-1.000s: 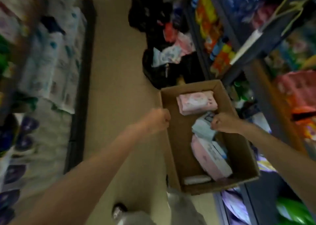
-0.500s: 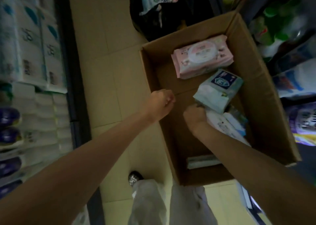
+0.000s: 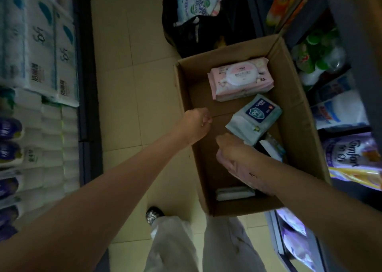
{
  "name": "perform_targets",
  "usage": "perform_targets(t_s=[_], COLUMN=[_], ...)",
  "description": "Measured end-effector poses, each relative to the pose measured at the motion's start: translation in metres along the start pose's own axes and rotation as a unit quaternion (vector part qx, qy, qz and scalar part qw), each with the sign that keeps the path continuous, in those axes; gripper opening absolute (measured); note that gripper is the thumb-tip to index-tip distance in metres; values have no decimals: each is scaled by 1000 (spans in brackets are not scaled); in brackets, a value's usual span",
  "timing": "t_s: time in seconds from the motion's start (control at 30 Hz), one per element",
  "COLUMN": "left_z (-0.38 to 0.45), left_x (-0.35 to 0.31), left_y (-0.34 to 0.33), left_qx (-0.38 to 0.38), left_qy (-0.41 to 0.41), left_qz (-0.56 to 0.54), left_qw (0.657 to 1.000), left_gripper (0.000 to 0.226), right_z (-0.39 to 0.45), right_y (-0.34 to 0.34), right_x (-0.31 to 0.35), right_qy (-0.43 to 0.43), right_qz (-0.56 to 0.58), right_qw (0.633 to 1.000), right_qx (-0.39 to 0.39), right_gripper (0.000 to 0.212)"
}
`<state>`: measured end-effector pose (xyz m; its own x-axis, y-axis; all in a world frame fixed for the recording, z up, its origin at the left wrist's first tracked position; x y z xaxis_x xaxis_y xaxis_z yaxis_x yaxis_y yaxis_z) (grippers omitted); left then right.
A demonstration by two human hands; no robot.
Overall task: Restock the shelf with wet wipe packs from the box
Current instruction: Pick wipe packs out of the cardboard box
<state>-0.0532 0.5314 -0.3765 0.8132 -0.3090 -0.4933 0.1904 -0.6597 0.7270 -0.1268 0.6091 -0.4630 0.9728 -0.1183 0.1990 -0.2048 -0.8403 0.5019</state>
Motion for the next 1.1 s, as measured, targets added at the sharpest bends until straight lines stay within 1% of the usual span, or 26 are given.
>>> perform_targets(t_s=[0.03,0.07,0.13,0.17,0.2,0.27,0.33,0.4,0.47,0.5,0.57,0.6,0.67,0.7,0.77,0.83,0.87,0.93,0.97,1.03,1.1], left_z=[-3,-7,-18,-24,-32,-45,-55,-68,-84,-93,-118,-133,-164,-179,-224,-270,-295,-348,-372,-417,-451], left_x=[4,8,13,15,15,18,21,28,41,50,70,79,92,96,97,109,117,129,134,136,142], left_y=[-3,-7,-9,-6,-1,11,38,77,122,142,185,209,259,285,340,394,421,469,489,520,536], left_qx=[33,77,162,187,201,193,146,81,29,17,0,-11,-46,-73,-131,-204,-230,-256,-271,-308,-347], left_qy=[17,33,46,50,56,53,47,43,6,0,0,-12,-40,-60,-93,-109,-116,-121,-124,-142,-158], left_qz=[1,9,34,36,27,-8,-43,-105,-172,-184,-194,-202,-222,-217,-172,-124,-113,-133,-147,-155,-161], left_qw=[999,996,985,980,978,980,987,990,985,983,981,979,973,972,972,965,960,950,943,928,910], left_gripper=[23,29,51,63,73,85,87,88,89,94,110,115,119,119,121,124,118,86,74,69,74], right_z=[-11,-23,-51,-67,-82,-107,-131,-157,-188,-203,-237,-254,-291,-311,-354,-400,-423,-466,-485,-520,-546], right_y=[8,18,42,55,68,95,131,174,218,238,277,296,331,346,372,393,403,421,427,438,445], right_x=[-3,-8,-17,-17,-14,5,35,75,116,135,179,205,261,288,342,389,410,455,477,522,565], right_qy=[10,18,24,36,58,118,182,244,280,295,316,329,363,380,415,452,472,517,533,569,605], right_qz=[20,52,133,163,174,162,158,129,130,128,84,57,24,11,-15,-13,-1,29,40,46,47], right_qw=[1000,998,990,984,980,972,952,928,910,905,889,877,846,830,793,745,715,656,636,605,580], right_qx=[6,-7,-44,-58,-73,-124,-190,-250,-275,-280,-322,-346,-390,-409,-447,-491,-516,-549,-556,-555,-544], right_gripper=[26,19,19,18,18,21,20,18,14,13,14,15,16,16,17,19,20,24,28,35,36])
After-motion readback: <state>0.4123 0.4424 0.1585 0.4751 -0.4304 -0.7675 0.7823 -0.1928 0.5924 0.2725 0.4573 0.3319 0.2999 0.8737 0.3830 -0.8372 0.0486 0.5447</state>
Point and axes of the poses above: each hand's wrist, its own z-axis towards the middle knuckle, its own y-axis out of the back of the hand, x = y × z, the point moved 5 cm from there along z, towards the middle knuckle, and after that the axes turned 2 degrees about y, right-handed, at the moved point
